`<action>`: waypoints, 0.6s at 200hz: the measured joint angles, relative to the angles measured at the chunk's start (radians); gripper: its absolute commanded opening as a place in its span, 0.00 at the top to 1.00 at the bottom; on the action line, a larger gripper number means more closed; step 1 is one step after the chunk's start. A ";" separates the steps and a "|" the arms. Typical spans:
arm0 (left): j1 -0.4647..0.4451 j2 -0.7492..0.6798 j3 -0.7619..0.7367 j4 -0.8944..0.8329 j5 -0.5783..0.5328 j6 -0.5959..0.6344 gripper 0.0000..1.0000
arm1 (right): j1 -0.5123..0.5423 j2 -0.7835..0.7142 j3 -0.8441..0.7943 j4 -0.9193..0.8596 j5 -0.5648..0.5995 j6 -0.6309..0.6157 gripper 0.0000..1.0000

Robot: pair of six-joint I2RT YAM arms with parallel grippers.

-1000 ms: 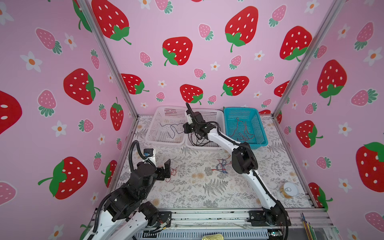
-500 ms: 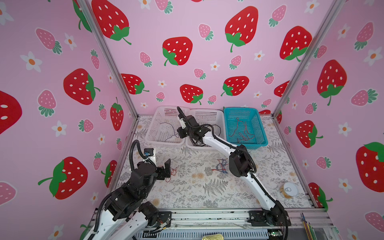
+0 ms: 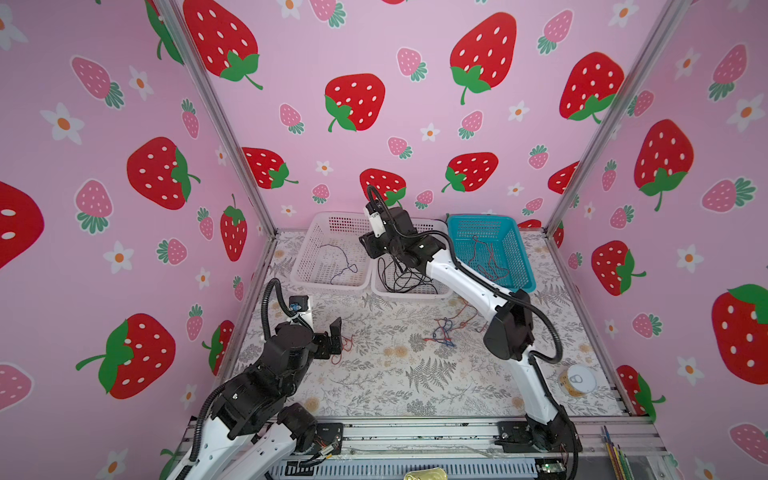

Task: Untangle the cables
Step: 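Bring the right gripper back toward the small red wire on the table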

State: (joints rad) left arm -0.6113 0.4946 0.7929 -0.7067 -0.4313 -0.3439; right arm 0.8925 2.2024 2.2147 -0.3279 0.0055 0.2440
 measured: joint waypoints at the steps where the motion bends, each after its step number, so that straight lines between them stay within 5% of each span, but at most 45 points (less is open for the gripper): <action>1: 0.000 0.000 0.000 0.000 0.000 0.000 0.01 | 0.001 -0.014 -0.013 0.003 0.001 0.003 0.41; 44: 0.001 0.010 -0.001 0.002 0.005 0.000 0.01 | 0.067 -0.380 -0.465 0.156 0.010 0.019 0.12; 76: 0.003 0.001 -0.005 0.005 -0.004 0.000 0.01 | 0.116 -0.559 -0.801 0.274 -0.030 0.104 0.06; 120: 0.004 -0.043 -0.015 0.008 -0.045 -0.002 0.01 | 0.193 -0.567 -0.994 0.356 -0.035 0.211 0.08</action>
State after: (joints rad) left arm -0.6075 0.4519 0.7780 -0.6991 -0.4763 -0.3462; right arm 1.0855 1.6356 1.2209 0.0277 -0.0299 0.4545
